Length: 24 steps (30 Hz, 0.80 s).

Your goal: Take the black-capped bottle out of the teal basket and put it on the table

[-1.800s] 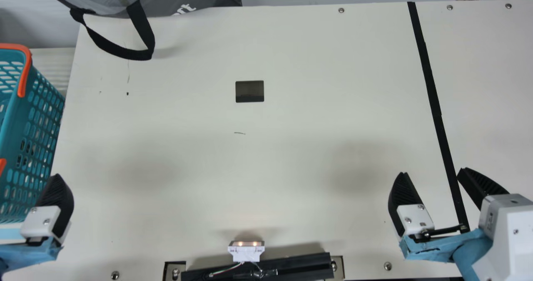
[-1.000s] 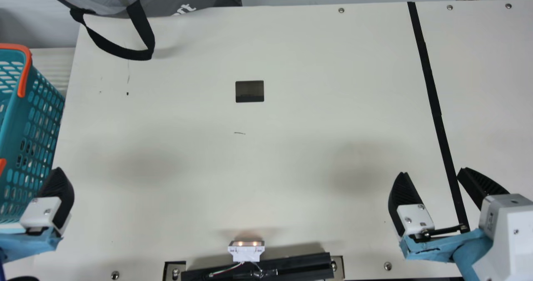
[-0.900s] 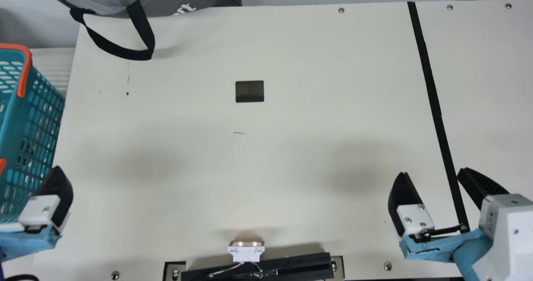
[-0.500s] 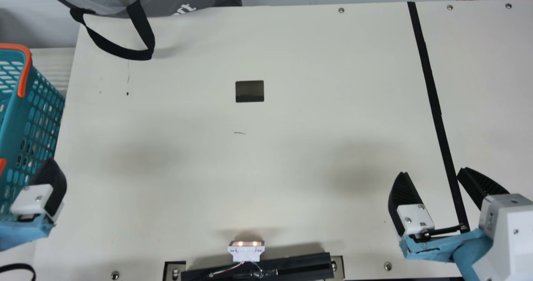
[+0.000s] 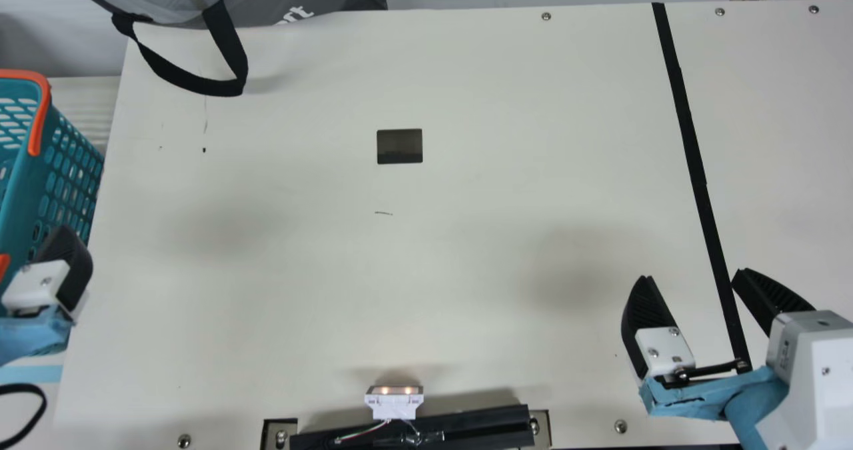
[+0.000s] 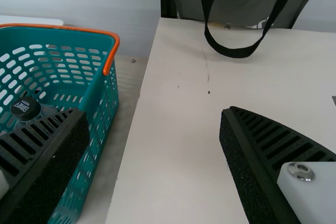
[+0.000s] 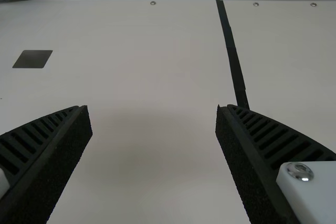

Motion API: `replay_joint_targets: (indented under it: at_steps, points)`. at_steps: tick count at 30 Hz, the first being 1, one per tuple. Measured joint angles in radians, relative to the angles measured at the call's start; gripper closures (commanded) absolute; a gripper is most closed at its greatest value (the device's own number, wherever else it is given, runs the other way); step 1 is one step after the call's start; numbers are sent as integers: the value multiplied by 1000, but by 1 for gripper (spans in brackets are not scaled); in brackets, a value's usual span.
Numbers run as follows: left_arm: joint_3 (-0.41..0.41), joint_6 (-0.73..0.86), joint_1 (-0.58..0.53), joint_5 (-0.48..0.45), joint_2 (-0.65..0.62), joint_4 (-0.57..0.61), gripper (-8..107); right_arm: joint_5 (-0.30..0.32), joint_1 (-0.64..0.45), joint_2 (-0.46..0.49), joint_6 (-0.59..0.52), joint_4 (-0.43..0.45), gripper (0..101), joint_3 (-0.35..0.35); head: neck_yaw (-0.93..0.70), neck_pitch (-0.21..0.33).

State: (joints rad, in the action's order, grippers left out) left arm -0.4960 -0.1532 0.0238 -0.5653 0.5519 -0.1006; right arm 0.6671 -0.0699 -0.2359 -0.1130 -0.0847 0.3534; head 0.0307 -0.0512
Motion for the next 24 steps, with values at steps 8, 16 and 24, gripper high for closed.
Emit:
replay_joint_targets:
  at_steps: [8, 16, 24]
  points:
    - [-37, -25, 30, 31, 75, -25, -8, 0, 0, 0, 0, 0, 10, 0, 5, 0]
    - [-69, -36, 77, 64, 150, -32, -8, 0, 0, 0, 0, 0, 10, 0, 5, 0]
    - [-87, -23, 135, 97, 216, -12, -8, 0, 0, 0, 0, 0, 10, 0, 0, 0]
